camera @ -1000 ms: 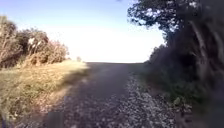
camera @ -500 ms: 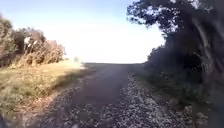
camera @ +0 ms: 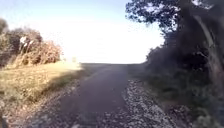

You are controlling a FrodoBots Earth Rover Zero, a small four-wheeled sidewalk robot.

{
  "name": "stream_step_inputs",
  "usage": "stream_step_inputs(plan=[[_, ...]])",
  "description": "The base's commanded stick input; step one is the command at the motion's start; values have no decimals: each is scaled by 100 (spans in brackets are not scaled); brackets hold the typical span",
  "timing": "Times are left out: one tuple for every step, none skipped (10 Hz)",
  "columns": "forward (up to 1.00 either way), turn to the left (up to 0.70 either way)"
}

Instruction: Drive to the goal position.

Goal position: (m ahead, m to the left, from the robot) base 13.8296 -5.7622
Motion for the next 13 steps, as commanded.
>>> stream_step_inputs(plan=[[70,0],[70,0],[70,0],[70,0],[70,0],[70,0],[70,0],[70,0],[70,0],[70,0],[70,0],[70,0],[70,0]])
